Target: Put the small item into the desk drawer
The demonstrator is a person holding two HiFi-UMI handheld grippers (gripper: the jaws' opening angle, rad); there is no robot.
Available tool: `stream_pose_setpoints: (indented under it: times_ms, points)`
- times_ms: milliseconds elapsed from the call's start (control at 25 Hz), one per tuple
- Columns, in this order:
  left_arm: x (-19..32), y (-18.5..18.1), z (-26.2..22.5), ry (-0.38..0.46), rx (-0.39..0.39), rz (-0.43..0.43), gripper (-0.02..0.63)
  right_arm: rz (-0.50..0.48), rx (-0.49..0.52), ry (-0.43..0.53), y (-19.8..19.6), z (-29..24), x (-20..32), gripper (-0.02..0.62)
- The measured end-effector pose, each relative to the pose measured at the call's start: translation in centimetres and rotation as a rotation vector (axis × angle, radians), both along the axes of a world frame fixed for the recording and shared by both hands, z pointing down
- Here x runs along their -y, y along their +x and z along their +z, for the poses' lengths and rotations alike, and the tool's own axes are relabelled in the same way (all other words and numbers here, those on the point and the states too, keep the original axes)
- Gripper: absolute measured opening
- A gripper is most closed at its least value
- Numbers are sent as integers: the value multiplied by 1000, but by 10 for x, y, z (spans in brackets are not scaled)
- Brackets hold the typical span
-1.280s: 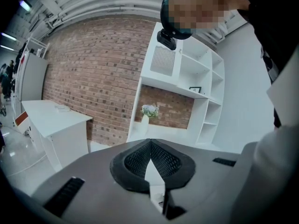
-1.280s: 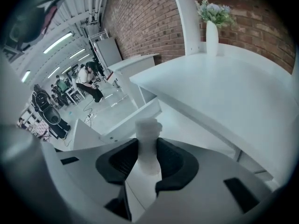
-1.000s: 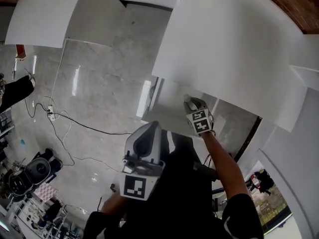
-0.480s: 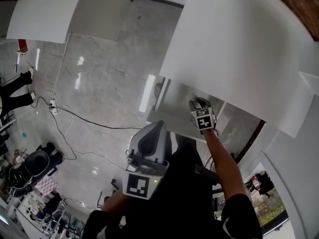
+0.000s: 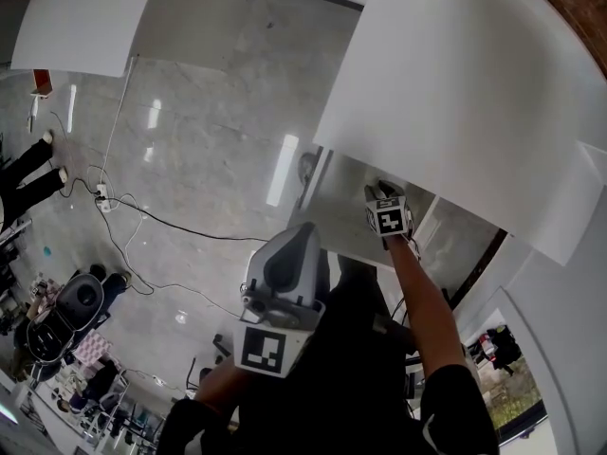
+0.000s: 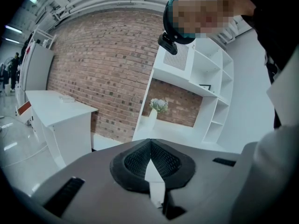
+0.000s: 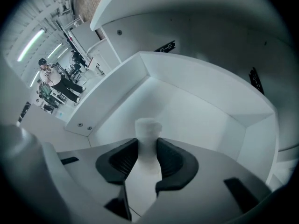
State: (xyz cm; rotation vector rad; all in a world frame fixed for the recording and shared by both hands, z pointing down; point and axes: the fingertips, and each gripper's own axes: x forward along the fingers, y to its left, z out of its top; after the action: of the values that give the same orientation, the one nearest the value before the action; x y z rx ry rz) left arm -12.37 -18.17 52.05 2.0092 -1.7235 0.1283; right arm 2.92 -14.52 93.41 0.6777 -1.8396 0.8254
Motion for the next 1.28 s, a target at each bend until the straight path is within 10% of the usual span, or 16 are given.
stream_pose_setpoints:
  times_ms: [1280]
  points:
    - [-6, -1, 6, -24, -18, -10, 23, 2, -59, -59, -2, 20, -3, 186]
